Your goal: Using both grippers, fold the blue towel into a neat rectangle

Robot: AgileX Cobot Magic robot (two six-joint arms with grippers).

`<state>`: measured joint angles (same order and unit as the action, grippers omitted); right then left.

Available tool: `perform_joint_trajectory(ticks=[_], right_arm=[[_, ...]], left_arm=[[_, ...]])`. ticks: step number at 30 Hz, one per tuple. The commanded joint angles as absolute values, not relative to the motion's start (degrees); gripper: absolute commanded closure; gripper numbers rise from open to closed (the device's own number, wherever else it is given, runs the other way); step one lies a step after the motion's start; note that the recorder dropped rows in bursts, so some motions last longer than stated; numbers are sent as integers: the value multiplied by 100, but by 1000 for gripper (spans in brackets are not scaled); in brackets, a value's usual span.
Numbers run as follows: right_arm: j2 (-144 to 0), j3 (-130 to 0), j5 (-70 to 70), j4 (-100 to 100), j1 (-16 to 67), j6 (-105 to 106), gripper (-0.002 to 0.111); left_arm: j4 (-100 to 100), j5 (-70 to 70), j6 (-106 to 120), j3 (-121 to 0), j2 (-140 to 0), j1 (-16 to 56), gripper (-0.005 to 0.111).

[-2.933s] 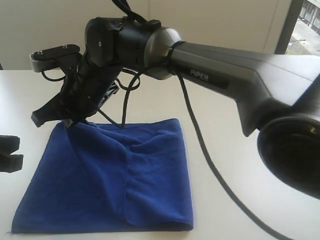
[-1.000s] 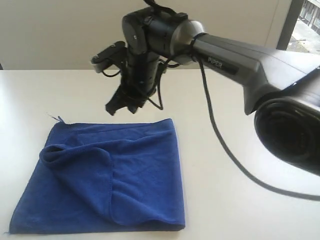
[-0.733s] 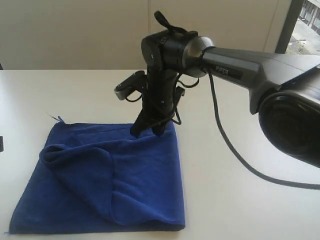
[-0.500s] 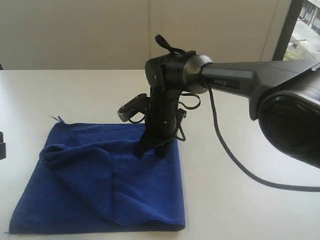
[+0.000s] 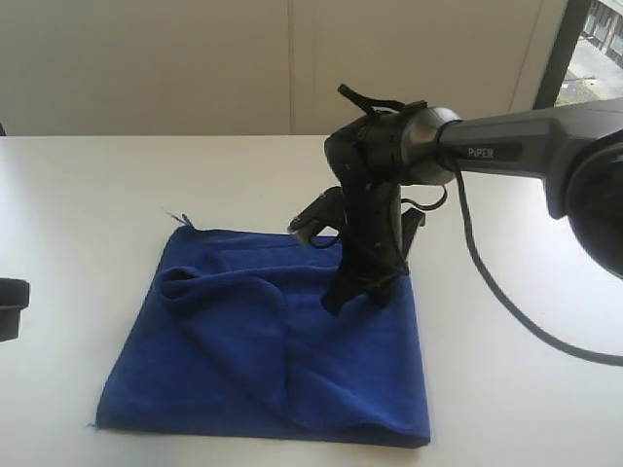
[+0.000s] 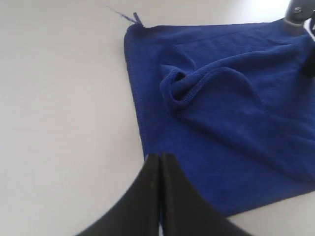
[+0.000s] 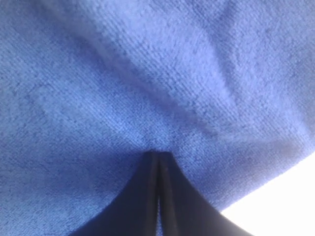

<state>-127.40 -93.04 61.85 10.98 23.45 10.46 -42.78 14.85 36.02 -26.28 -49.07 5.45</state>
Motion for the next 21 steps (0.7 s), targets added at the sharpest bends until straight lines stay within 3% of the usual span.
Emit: perform_joint_trajectory(ticks=[1, 9, 15, 21], right_arm=[[-12870, -9129, 6042, 1350, 2227, 1068, 108], [-12113, -9129, 5661, 810, 2227, 1439, 108], [-11587, -9119, 5572, -1712, 2278, 3138, 108], [-11635, -8810, 4869, -1854, 2754, 3337, 108]], left_arm=[[-4736, 2181, 4305, -3310, -5128, 536, 107], [-4117, 3359, 4482, -5223, -7057, 536, 107], [-3127, 5291, 4508, -7167, -9234, 536, 107], [-3039, 5615, 5032, -8451, -10288, 725, 107]])
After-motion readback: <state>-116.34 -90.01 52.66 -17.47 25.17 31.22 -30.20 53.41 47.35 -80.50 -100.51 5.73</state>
